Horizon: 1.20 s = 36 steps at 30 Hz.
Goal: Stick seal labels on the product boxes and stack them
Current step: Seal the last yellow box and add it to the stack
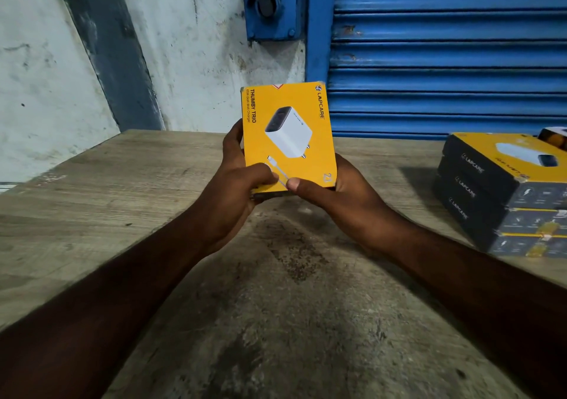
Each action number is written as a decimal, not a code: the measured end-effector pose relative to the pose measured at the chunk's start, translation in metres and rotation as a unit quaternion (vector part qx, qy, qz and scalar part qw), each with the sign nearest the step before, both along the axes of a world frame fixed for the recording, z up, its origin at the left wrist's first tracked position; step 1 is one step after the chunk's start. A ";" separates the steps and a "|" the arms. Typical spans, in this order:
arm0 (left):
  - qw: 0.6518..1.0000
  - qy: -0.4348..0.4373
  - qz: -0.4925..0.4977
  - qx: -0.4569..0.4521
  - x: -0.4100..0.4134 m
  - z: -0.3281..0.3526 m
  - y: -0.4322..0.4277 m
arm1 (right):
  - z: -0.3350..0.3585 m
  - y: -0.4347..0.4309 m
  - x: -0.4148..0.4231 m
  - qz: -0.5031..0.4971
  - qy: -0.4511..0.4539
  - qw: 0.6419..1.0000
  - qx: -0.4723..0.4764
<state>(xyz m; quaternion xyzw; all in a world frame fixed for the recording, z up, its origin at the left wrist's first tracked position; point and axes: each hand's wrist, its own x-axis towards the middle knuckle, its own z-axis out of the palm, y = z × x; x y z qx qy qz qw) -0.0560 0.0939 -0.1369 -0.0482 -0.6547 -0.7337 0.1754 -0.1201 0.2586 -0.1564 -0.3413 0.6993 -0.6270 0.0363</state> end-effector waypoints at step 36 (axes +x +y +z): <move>0.972 -0.187 0.001 0.142 0.004 0.008 -0.003 | 0.008 0.007 0.005 -0.035 0.163 0.981 0.096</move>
